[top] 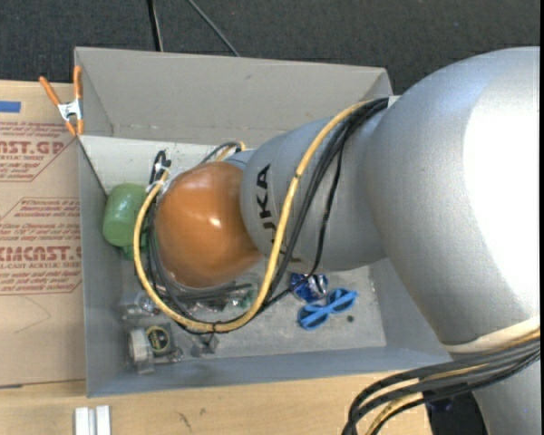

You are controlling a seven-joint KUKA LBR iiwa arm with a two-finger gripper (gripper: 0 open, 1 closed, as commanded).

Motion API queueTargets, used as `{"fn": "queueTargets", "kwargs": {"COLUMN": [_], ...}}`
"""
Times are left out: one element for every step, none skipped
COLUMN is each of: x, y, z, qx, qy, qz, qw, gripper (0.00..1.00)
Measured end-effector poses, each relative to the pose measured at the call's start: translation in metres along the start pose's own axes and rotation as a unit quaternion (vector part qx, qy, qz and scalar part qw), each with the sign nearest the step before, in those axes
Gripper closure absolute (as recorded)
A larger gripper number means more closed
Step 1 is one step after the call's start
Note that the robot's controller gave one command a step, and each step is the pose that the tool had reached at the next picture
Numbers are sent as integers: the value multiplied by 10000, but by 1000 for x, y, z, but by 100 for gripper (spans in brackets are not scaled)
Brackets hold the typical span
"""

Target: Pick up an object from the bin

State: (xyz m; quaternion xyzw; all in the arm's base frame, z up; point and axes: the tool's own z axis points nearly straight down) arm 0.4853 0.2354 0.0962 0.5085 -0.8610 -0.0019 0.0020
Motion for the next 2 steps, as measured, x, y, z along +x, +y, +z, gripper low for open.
{"fn": "queueTargets", "kwargs": {"x": [-1,-1], "y": [5,6], "z": [26,26], "qx": [39,28], "qy": [-25,-24], "qz": [-557,-561], "qw": [9984,9984], "gripper": [0,100]}}
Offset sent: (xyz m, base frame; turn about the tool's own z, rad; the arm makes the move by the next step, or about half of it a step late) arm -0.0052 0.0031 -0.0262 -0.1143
